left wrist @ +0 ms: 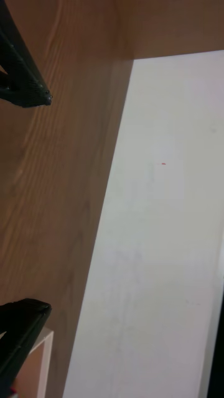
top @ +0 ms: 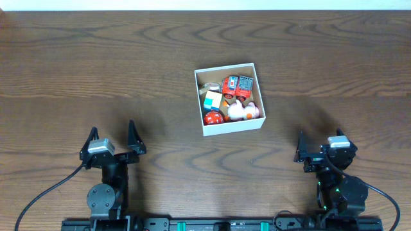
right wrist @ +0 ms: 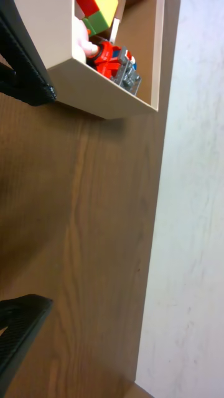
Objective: Pack container
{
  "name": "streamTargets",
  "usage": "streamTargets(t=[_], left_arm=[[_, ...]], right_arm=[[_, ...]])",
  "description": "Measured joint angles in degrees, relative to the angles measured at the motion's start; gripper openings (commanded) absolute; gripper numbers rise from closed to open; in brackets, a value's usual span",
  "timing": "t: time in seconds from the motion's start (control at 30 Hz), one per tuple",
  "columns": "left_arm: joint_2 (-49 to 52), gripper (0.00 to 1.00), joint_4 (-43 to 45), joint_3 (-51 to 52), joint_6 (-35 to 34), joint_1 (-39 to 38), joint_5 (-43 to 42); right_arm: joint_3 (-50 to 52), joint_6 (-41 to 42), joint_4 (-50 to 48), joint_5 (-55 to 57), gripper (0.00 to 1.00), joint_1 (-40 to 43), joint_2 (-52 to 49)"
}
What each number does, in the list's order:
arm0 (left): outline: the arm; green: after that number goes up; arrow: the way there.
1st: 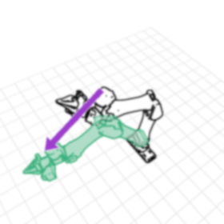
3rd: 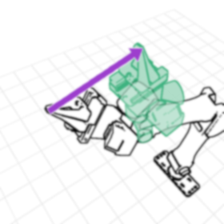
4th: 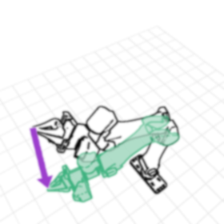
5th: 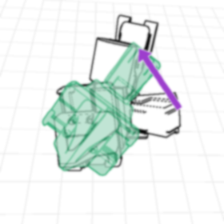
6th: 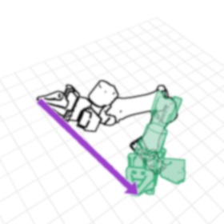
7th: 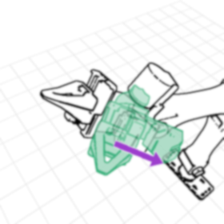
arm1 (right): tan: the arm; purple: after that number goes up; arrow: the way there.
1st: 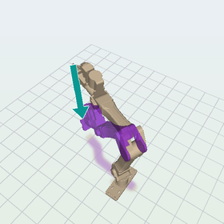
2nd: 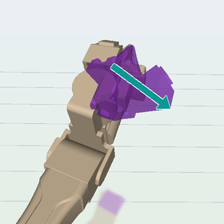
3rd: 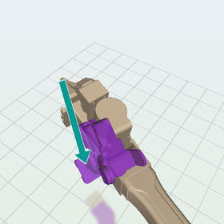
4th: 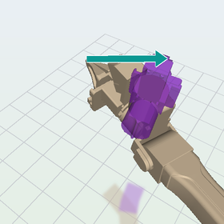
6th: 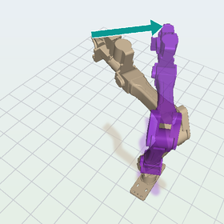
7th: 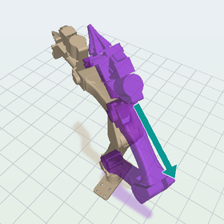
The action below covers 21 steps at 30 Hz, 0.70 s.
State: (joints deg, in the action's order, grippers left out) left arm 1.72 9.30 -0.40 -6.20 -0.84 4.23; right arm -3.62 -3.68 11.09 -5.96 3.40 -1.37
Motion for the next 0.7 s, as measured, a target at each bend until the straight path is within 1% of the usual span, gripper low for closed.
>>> streamTargets(t=[0.33,0.7], left_arm=[[0.0,0.98,-7.9,0.0,0.0,0.0,0.0],[0.0,0.98,-10.4,-0.6,0.0,0.0,-1.3]], right_arm=[[0.0,0.0,0.0,0.0,0.99,0.0,0.0],[0.0,0.0,0.0,0.0,0.99,0.0,0.0]])
